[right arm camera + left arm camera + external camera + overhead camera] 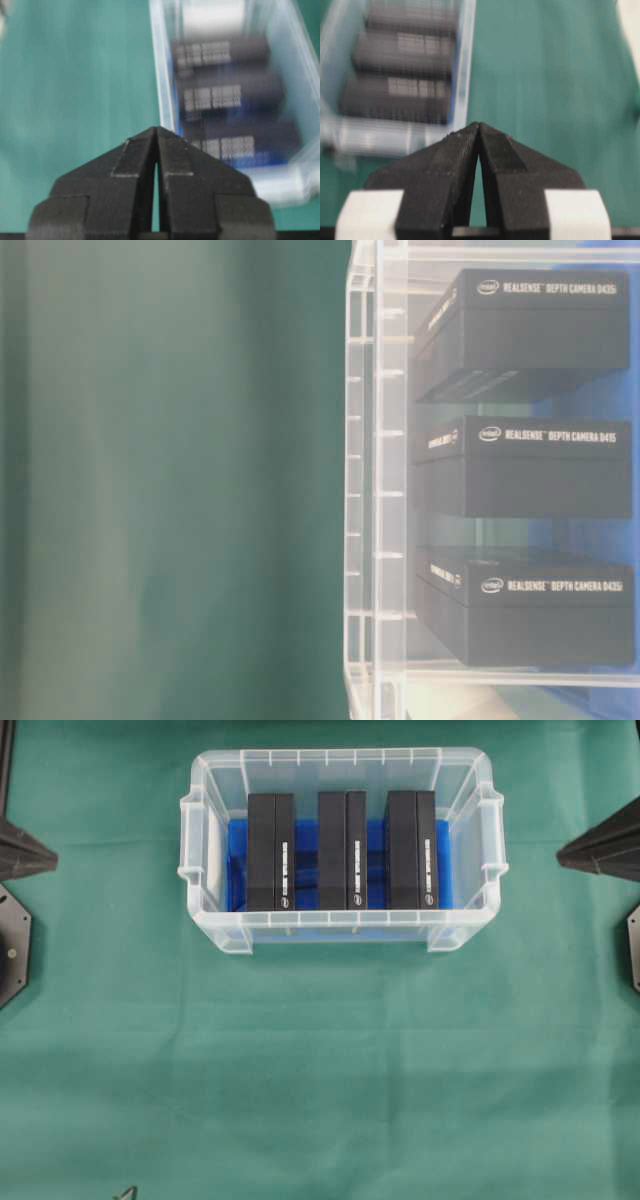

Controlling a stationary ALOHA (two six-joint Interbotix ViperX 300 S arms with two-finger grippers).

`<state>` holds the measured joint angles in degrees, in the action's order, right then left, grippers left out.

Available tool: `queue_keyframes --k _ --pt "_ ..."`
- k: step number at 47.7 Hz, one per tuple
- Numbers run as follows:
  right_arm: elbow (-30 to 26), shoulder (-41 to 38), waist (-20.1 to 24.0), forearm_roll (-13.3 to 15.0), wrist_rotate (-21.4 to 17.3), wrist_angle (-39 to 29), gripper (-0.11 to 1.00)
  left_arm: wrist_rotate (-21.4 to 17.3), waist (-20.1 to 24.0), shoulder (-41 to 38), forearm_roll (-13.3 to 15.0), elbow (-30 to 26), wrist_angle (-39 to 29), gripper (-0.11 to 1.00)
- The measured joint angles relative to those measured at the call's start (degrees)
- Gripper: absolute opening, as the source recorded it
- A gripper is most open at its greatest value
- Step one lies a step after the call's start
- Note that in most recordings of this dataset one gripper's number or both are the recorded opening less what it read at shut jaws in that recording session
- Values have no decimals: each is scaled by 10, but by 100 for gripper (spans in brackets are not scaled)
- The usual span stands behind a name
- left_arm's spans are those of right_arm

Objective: Take the box out of the case with the right arm.

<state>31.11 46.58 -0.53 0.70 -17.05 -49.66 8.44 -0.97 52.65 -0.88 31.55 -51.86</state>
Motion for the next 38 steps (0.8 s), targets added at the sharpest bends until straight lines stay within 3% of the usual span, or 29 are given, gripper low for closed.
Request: queue_keyframes --k 11,19,31,38 --pt "-23 -42 0 7 -32 -236 0 24 -19 -47 0 -40 -229 0" --pt "-45 -71 0 8 -33 -369 0 25 -33 -69 0 -50 -325 0" --pt "-57 -80 0 7 -36 -397 0 25 -37 -70 0 -53 -338 0" --pt "-57 -88 0 8 -74 -400 0 25 -38 -70 0 -53 -338 0"
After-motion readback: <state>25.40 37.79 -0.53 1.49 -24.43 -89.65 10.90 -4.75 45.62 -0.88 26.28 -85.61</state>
